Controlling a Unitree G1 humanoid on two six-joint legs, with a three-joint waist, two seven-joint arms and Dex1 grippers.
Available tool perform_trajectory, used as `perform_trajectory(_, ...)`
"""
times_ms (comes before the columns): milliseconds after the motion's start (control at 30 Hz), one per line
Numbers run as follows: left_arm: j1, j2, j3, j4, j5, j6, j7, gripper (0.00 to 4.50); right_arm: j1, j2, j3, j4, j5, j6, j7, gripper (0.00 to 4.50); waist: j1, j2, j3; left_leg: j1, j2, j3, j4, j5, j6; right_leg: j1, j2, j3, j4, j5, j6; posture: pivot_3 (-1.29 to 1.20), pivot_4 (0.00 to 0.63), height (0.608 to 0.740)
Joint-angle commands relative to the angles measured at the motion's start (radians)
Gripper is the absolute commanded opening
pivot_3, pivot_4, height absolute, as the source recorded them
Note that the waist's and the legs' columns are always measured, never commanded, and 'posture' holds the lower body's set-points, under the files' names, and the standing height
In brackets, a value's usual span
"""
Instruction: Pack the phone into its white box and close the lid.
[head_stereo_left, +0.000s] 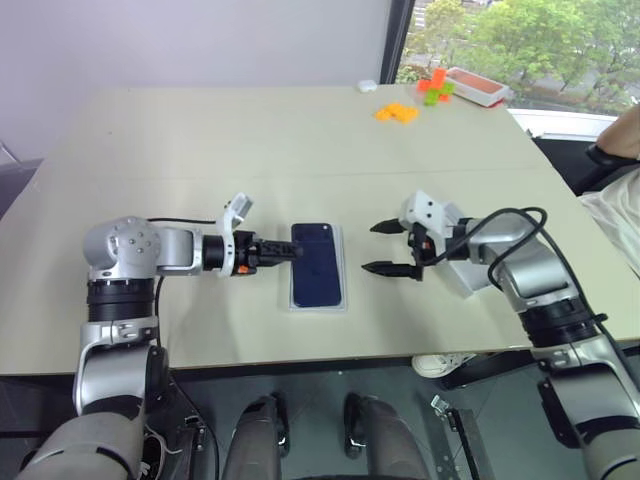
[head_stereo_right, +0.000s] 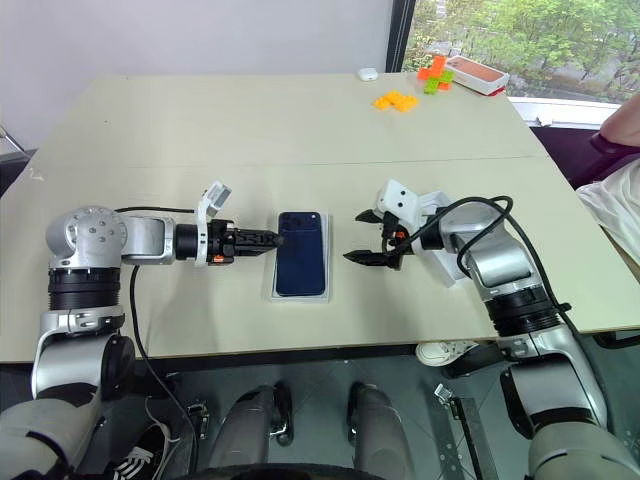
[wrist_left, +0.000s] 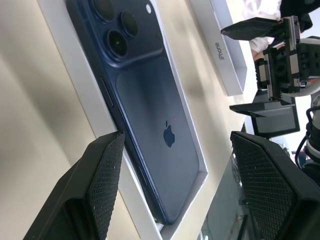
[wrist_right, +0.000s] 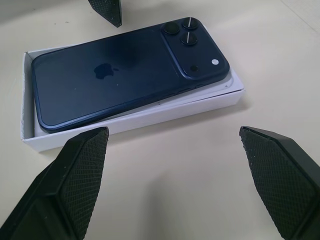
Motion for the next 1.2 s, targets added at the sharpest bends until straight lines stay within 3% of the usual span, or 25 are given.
perform_trajectory(33, 0.007, -0.019, -0.023, -0.069, -0.004, -0.019, -0.009, 3.55, -0.034, 0.014, -0.001, 0.009, -0.011, -0.029, -0.008, 4.39, 0.001, 0.0, 0.0, 0.0, 0.0, 0.0, 0.0, 0.0, 0.0, 0.0, 0.0, 0.0, 0.0, 0.0, 0.0, 0.0, 0.15, 0.74)
perform_trajectory(367, 0.029, 0.054, -0.04, -0.121, 0.067, -0.161, -0.023, 3.55, -0.062, 0.044, -0.005, 0.02, -0.023, -0.035, -0.035, 4.39, -0.004, 0.0, 0.0, 0.0, 0.0, 0.0, 0.0, 0.0, 0.0, -0.001, 0.001, 0.0, 0.0, 0.0, 0.0, 0.0, 0.15, 0.74)
perform_trajectory(600, 0.125, 0.206, -0.086, -0.18, 0.168, -0.422, -0.134, 3.55, -0.092, 0.083, -0.012, 0.031, -0.027, -0.044, -0.091, 4.39, -0.001, 0.001, 0.0, 0.0, 0.0, 0.002, -0.005, 0.0, 0.0, -0.003, 0.0, 0.0, -0.001, 0.0, 0.0, 0.0, 0.15, 0.74)
perform_trajectory(833, 0.199, 0.213, 0.001, -0.194, 0.2, -0.627, -0.149, 3.55, -0.203, 0.195, -0.006, 0.222, -0.14, -0.138, -0.332, 4.39, -0.003, 0.001, 0.0, -0.002, -0.001, 0.004, -0.009, 0.0, -0.001, -0.007, -0.001, 0.001, -0.001, 0.0, -0.001, 0.0, 0.15, 0.74)
perform_trajectory(933, 0.231, 0.215, -0.008, -0.233, 0.212, -0.66, -0.151, 3.61, -0.216, 0.222, -0.022, 0.26, -0.133, -0.14, -0.357, 3.45, 0.001, 0.001, 0.0, -0.002, -0.001, 0.005, -0.011, 0.001, -0.001, -0.007, -0.001, 0.001, -0.001, -0.001, 0.001, 0.0, 0.15, 0.74)
perform_trajectory(1133, 0.289, 0.229, 0.006, -0.266, 0.206, -0.691, -0.176, 3.61, -0.204, 0.24, 0.026, 0.245, -0.165, -0.185, -0.325, 0.33, -0.003, 0.001, 0.0, -0.001, -0.001, 0.008, -0.01, 0.001, -0.001, -0.006, 0.0, 0.001, -0.001, -0.001, 0.003, 0.0, 0.15, 0.74)
perform_trajectory(1200, 0.308, 0.231, 0.006, -0.271, 0.214, -0.705, -0.171, 3.61, -0.196, 0.265, 0.038, 0.231, -0.168, -0.181, -0.333, 0.07, -0.005, 0.001, 0.0, -0.001, -0.001, 0.008, -0.01, 0.001, -0.001, -0.006, 0.0, 0.001, 0.0, -0.001, 0.002, 0.0, 0.15, 0.74)
